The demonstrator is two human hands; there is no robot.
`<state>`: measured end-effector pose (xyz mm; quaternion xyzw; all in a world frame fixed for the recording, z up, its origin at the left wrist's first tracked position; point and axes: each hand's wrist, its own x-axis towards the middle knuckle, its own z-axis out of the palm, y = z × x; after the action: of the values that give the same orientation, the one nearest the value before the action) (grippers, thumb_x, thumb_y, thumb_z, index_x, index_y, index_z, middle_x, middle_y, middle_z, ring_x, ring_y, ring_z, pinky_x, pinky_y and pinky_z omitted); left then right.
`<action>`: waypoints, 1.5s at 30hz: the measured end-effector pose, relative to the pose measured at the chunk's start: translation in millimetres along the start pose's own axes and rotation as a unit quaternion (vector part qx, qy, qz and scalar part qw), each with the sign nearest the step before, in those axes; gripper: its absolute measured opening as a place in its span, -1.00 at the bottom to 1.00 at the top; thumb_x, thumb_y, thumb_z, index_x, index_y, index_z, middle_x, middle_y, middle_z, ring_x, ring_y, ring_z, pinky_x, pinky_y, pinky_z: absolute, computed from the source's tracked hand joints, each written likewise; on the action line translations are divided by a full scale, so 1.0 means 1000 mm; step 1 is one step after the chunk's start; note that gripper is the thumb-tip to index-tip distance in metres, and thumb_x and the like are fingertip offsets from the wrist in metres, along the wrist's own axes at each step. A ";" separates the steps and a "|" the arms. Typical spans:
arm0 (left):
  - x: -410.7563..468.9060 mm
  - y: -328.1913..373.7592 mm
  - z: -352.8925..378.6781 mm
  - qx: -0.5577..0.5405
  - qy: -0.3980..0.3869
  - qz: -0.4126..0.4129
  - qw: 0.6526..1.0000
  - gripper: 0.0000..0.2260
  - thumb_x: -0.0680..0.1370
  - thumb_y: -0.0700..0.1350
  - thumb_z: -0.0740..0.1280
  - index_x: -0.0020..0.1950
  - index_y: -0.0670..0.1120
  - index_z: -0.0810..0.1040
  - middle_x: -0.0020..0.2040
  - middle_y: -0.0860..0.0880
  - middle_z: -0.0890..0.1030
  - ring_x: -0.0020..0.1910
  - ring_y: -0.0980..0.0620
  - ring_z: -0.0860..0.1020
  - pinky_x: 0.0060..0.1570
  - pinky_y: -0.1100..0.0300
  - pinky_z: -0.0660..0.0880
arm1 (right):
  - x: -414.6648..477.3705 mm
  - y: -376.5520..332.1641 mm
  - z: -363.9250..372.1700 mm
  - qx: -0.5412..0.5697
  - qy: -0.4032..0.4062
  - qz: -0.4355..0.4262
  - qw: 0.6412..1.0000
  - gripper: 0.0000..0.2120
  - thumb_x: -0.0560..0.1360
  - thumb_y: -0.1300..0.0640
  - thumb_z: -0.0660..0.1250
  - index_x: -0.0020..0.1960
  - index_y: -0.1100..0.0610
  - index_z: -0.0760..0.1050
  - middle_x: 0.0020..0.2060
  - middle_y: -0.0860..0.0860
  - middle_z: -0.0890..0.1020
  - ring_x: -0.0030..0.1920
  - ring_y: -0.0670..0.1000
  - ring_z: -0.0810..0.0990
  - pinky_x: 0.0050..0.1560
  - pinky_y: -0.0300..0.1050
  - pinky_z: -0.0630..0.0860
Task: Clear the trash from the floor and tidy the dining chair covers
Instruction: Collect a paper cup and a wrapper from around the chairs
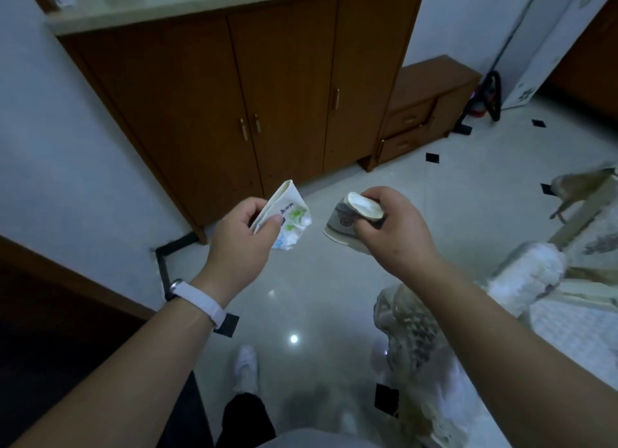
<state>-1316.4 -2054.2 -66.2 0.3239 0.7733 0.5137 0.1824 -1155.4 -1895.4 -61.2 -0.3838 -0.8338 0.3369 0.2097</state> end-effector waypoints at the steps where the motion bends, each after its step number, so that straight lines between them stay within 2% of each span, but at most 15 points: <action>1: 0.013 -0.009 -0.007 -0.005 -0.011 -0.002 1.000 -0.93 0.60 -0.08 0.33 -0.03 0.10 0.56 -0.10 0.12 0.65 -0.14 0.13 0.63 -0.19 0.00 0.65 | 0.011 -0.004 0.009 -0.004 0.006 0.006 1.000 -0.77 0.44 0.13 0.34 0.09 -0.05 0.48 -0.06 -0.10 0.55 -0.10 -0.07 0.52 -0.19 -0.15 0.46; 5: 0.077 -0.042 -0.050 -0.027 -0.045 -0.019 0.998 -0.96 0.60 -0.08 0.34 -0.01 0.06 0.57 -0.08 0.09 0.66 -0.11 0.08 0.65 -0.17 -0.02 0.65 | 0.056 -0.038 0.053 -0.017 0.031 0.041 0.999 -0.78 0.44 0.16 0.34 0.05 -0.06 0.47 -0.09 -0.12 0.54 -0.14 -0.13 0.51 -0.27 -0.26 0.40; 9: 0.150 -0.061 -0.093 -0.016 -0.036 0.000 0.999 -0.92 0.58 -0.10 0.35 -0.08 0.08 0.58 -0.15 0.11 0.65 -0.17 0.11 0.60 -0.18 -0.04 0.59 | 0.099 -0.077 0.087 -0.040 0.051 0.061 0.996 -0.77 0.45 0.15 0.34 0.07 -0.05 0.49 -0.06 -0.12 0.55 -0.10 -0.07 0.52 -0.17 -0.12 0.47; 12: 0.197 -0.068 -0.108 -0.025 -0.063 0.011 0.998 -0.95 0.57 -0.11 0.35 -0.05 0.04 0.59 -0.13 0.11 0.65 -0.14 0.07 0.62 -0.16 -0.06 0.59 | 0.120 -0.093 0.099 -0.048 0.081 0.076 0.993 -0.77 0.45 0.17 0.34 0.08 -0.02 0.50 -0.04 -0.09 0.56 -0.07 -0.05 0.52 -0.11 -0.11 0.47; 17: 0.245 -0.073 -0.101 -0.035 -0.113 0.044 0.992 -0.95 0.58 -0.11 0.35 -0.04 0.02 0.59 -0.16 0.11 0.64 -0.19 0.14 0.58 -0.25 0.11 0.54 | 0.141 -0.093 0.109 -0.062 0.108 0.119 0.985 -0.76 0.43 0.17 0.35 0.05 -0.06 0.49 -0.04 -0.09 0.56 -0.06 -0.03 0.53 -0.07 -0.07 0.49; 22: 0.277 -0.075 -0.078 -0.052 -0.156 0.043 0.985 -0.90 0.56 -0.14 0.36 -0.12 0.05 0.59 -0.22 0.12 0.63 -0.28 0.14 0.55 -0.33 0.23 0.44 | 0.168 -0.081 0.110 -0.051 0.134 0.140 0.980 -0.77 0.43 0.19 0.35 0.05 -0.02 0.51 -0.07 -0.08 0.57 -0.09 -0.04 0.52 -0.14 -0.15 0.40; 26: 0.310 -0.071 -0.055 -0.047 -0.184 0.041 0.981 -0.92 0.56 -0.14 0.36 -0.10 0.03 0.60 -0.21 0.04 0.65 -0.22 0.01 0.58 -0.32 0.17 0.45 | 0.195 -0.065 0.110 -0.027 0.148 0.155 0.976 -0.79 0.43 0.19 0.35 0.01 -0.07 0.49 -0.10 -0.11 0.56 -0.14 -0.12 0.51 -0.20 -0.24 0.39; 29: 0.340 -0.061 -0.030 -0.039 -0.198 0.049 0.978 -0.92 0.56 -0.14 0.36 -0.10 0.02 0.60 -0.19 0.00 0.65 -0.20 -0.05 0.58 -0.31 0.14 0.45 | 0.220 -0.043 0.107 -0.012 0.162 0.171 0.972 -0.78 0.43 0.17 0.34 -0.01 -0.11 0.47 -0.10 -0.14 0.56 -0.13 -0.13 0.52 -0.17 -0.16 0.43; 31: 0.360 -0.051 -0.010 -0.040 -0.208 0.055 0.976 -0.92 0.56 -0.14 0.37 -0.11 0.01 0.60 -0.19 0.00 0.65 -0.18 -0.10 0.59 -0.30 0.07 0.51 | 0.241 -0.027 0.100 0.002 0.172 0.178 0.969 -0.78 0.43 0.17 0.34 0.00 -0.10 0.47 -0.10 -0.16 0.55 -0.12 -0.15 0.51 -0.16 -0.19 0.41; 33: 0.382 -0.041 0.012 -0.048 -0.219 0.047 0.973 -0.94 0.55 -0.11 0.37 -0.10 0.02 0.61 -0.18 -0.01 0.65 -0.16 -0.18 0.61 -0.24 -0.12 0.59 | 0.265 -0.011 0.089 0.011 0.178 0.187 0.966 -0.78 0.43 0.16 0.34 0.02 -0.08 0.48 -0.09 -0.16 0.55 -0.12 -0.16 0.50 -0.15 -0.20 0.40; 35: 0.404 -0.030 0.038 -0.050 -0.235 0.037 0.970 -0.97 0.55 -0.07 0.37 -0.08 0.03 0.61 -0.16 -0.01 0.66 -0.13 -0.23 0.62 -0.23 -0.27 0.59 | 0.288 0.005 0.072 0.017 0.190 0.193 0.963 -0.78 0.43 0.16 0.33 0.03 -0.09 0.49 -0.08 -0.16 0.55 -0.12 -0.15 0.51 -0.14 -0.21 0.42; 39: 0.444 0.004 0.092 -0.007 -0.250 0.063 0.966 -0.92 0.56 -0.11 0.37 -0.10 0.06 0.60 -0.15 0.10 0.66 -0.14 -0.05 0.62 -0.15 -0.19 0.59 | 0.330 0.037 0.031 0.023 0.210 0.195 0.958 -0.77 0.43 0.15 0.33 0.04 -0.09 0.50 -0.07 -0.17 0.55 -0.11 -0.16 0.50 -0.20 -0.36 0.36; 43: 0.477 0.038 0.141 -0.002 -0.261 0.087 0.961 -0.93 0.58 -0.09 0.36 -0.08 0.07 0.59 -0.13 0.13 0.65 -0.16 0.01 0.61 -0.18 -0.15 0.58 | 0.365 0.066 -0.013 0.037 0.229 0.208 0.950 -0.78 0.44 0.15 0.32 0.05 -0.08 0.50 -0.08 -0.16 0.54 -0.17 -0.12 0.54 -0.25 -0.22 0.45; 45: 0.490 0.050 0.162 -0.001 -0.272 0.098 0.957 -0.94 0.57 -0.09 0.37 -0.07 0.07 0.60 -0.14 0.10 0.66 -0.17 -0.03 0.62 -0.21 -0.14 0.57 | 0.377 0.077 -0.031 0.029 0.242 0.207 0.947 -0.78 0.44 0.15 0.32 0.05 -0.06 0.50 -0.07 -0.16 0.54 -0.13 -0.12 0.53 -0.23 -0.27 0.44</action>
<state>-1555.9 -1593.8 -61.8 0.5254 0.6586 0.4224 0.3344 -1331.3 -1551.8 -61.4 -0.6119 -0.6498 0.2946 0.3415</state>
